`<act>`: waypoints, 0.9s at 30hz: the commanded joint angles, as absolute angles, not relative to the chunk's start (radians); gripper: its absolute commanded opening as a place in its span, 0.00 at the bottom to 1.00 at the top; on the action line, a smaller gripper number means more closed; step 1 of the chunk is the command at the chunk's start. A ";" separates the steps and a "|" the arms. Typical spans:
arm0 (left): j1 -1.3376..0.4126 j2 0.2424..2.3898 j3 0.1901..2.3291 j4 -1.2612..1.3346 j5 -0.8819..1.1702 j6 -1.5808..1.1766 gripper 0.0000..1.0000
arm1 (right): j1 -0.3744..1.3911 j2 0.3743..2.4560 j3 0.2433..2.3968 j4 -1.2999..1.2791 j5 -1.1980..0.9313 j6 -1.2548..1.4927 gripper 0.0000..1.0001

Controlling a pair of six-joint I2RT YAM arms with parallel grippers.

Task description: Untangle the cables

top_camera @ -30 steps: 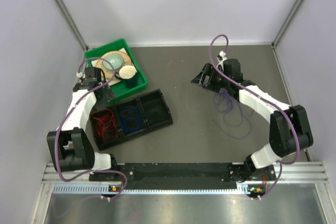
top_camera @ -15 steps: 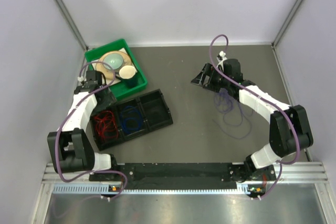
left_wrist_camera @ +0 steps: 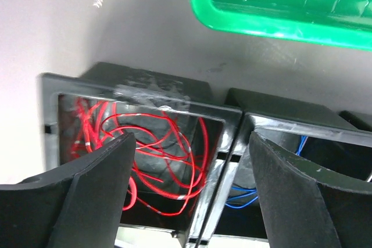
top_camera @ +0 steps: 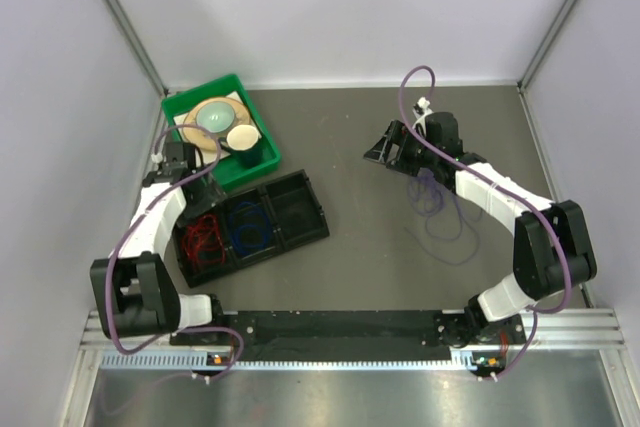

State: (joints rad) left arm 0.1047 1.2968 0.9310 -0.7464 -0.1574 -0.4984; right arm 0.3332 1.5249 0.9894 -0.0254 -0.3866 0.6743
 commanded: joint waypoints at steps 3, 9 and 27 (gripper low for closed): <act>0.109 1.405 0.887 -0.749 -0.155 -0.492 0.87 | 0.347 1.465 0.994 0.002 -0.380 0.672 0.85; 0.109 1.407 0.902 -0.761 -0.163 -0.495 0.88 | 0.347 1.459 0.994 0.003 -0.377 0.670 0.85; 0.109 1.253 1.143 -0.913 -0.170 -0.466 0.99 | 0.347 1.454 0.986 0.002 -0.376 0.676 0.85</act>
State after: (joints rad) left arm 0.1040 1.2972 1.0832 -0.8680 -0.1501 -0.4767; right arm 0.3332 1.4986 0.9890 -0.0261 -0.3824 0.6750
